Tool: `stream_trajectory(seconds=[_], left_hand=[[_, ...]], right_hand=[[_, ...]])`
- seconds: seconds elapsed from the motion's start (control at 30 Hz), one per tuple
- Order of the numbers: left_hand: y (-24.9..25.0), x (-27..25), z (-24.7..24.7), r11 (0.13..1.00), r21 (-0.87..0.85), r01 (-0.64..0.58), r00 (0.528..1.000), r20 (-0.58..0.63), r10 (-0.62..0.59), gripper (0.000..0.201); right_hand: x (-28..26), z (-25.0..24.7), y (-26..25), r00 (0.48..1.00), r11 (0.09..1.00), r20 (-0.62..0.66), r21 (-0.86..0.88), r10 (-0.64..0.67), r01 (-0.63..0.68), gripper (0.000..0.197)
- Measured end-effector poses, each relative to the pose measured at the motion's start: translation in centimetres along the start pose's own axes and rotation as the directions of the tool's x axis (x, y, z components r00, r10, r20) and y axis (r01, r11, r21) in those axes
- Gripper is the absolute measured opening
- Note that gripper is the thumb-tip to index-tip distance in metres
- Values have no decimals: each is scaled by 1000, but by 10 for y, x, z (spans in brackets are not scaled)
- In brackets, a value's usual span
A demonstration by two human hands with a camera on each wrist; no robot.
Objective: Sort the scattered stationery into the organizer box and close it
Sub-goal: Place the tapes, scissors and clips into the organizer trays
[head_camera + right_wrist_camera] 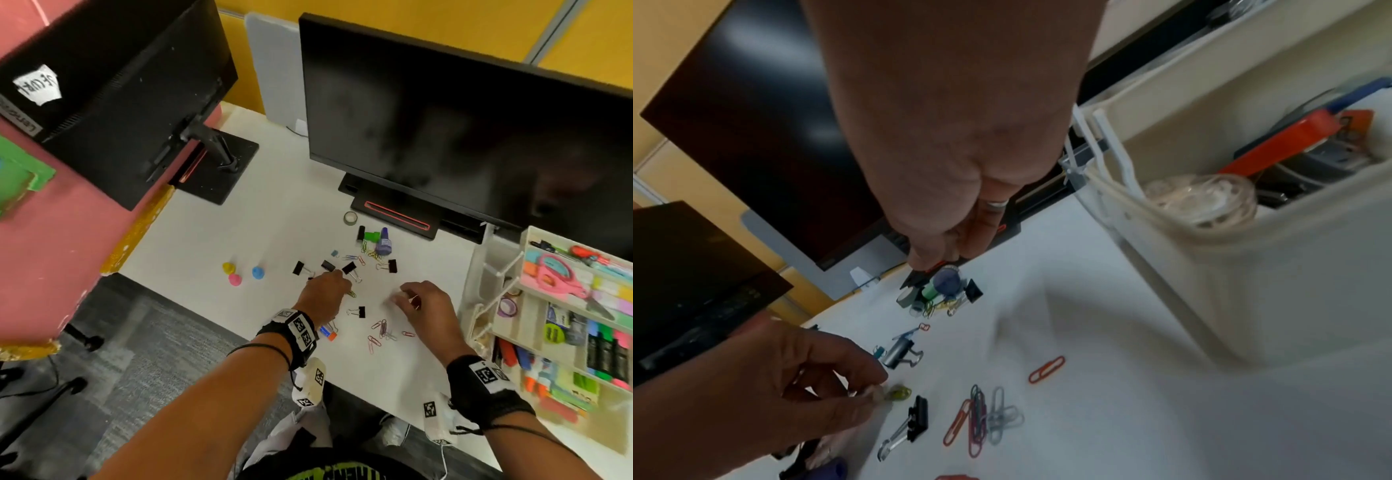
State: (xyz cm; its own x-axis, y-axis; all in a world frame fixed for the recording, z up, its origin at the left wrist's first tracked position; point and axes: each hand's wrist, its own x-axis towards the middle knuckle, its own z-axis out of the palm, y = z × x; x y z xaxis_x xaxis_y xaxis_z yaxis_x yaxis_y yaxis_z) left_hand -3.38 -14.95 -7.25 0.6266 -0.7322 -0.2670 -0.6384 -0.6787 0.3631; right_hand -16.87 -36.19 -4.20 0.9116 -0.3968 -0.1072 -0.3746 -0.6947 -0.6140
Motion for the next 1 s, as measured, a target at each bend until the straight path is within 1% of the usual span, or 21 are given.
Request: stream_trajectory(seconds=[0.17, 0.23, 0.3, 0.37, 0.5, 0.57, 0.67, 0.77, 0.87, 0.93, 1.0], left_hand=[[16, 8, -18, 999, -35, -23, 999, 24, 23, 17], [29, 15, -24, 997, -53, -50, 999, -5, 50, 14], [47, 21, -29, 993, -59, -102, 993, -62, 99, 16], [71, 28, -33, 983, -92, -161, 984, -97, 152, 17], [129, 36, -37, 925, -242, -292, 950, -184, 252, 20], [159, 38, -35, 888, -310, -339, 935, -220, 280, 22], [206, 39, -28, 839, -360, -407, 910, -233, 342, 22], [250, 38, -20, 813, -386, -436, 899, -216, 380, 26], [286, 41, -4, 820, -367, -440, 898, -167, 407, 26], [306, 42, 3, 828, -327, -455, 890, -129, 438, 21], [322, 43, 6, 839, -290, -460, 886, -81, 457, 18]], right_hand=[[-16, -18, 11, 999, 998, -44, 57, -17, 20, 28], [-21, -24, 17, 997, 997, -81, 74, 1, 5, 29], [-26, -32, 22, 991, 997, -134, 80, 18, -8, 30], [-32, -41, 28, 982, 995, -185, 98, 35, -17, 30], [-53, -69, 45, 959, 991, -273, 124, 76, -44, 25], [-67, -86, 60, 942, 981, -310, 174, 132, -81, 22], [-91, -114, 89, 910, 976, -359, 139, 207, -167, 20], [-112, -140, 115, 884, 972, -404, 89, 237, -220, 19], [-126, -159, 138, 867, 957, -415, 37, 277, -288, 23], [-130, -166, 151, 866, 952, -408, 27, 289, -304, 24], [-128, -171, 157, 871, 955, -398, 44, 286, -293, 23]])
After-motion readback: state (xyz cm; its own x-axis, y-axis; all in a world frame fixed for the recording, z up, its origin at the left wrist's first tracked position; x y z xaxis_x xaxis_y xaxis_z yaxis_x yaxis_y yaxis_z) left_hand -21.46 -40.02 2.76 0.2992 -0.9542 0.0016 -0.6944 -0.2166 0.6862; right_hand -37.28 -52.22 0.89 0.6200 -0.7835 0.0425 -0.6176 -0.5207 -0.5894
